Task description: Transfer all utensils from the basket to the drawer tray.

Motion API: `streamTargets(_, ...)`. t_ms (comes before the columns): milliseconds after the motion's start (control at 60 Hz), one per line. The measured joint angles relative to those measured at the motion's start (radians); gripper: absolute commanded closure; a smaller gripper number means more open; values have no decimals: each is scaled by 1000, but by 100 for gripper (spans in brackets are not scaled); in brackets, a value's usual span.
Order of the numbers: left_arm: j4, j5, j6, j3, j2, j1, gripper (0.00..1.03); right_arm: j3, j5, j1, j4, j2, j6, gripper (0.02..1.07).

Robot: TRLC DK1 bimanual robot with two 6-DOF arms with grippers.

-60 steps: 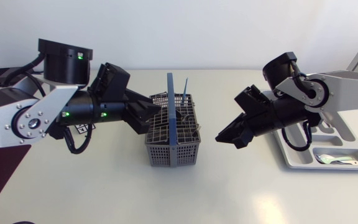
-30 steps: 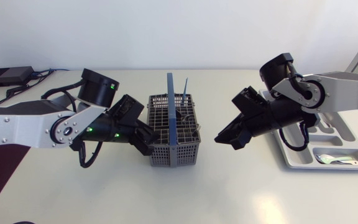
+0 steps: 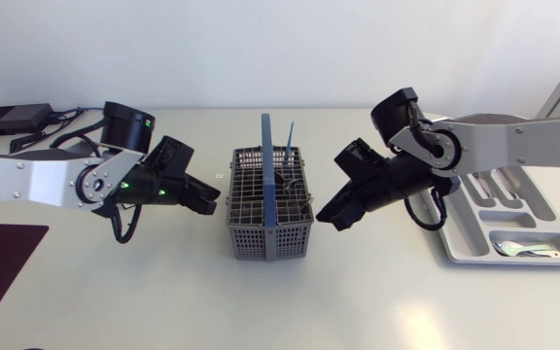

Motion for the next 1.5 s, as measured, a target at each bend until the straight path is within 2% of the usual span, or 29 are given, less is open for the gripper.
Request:
streamTargets(450,27,30,-4,220,274,-15,61,13,35,174,-15,22,58,70)
streamTargets(650,23,61,-3,227,268,12,60,9,24,146,-32,-26,56,70)
streamTargets(833,15,60,50,82,60,34,46,9,21,72,-52,-166,-66,52)
streamTargets(917,6,23,85,-3,-82,-16,40,9,20,56,-68,-206,-130,51)
streamTargets(983,-21,-16,112,-60,-199,-86,38,9,17,39,-80,-216,-167,51)
streamTargets(1100,-93,-71,135,-98,-348,-208,38,-13,17,1,-83,-216,-206,51)
streamTargets(1200,-113,-164,158,-100,-432,-321,37,-59,18,-21,-84,-220,-229,51)
streamTargets(1350,-116,-291,187,-100,-470,-494,38,-126,15,-49,-87,-246,-253,51)
streamTargets(1500,-116,-383,213,-90,-385,-613,38,-163,-3,-72,-87,-270,-262,51)
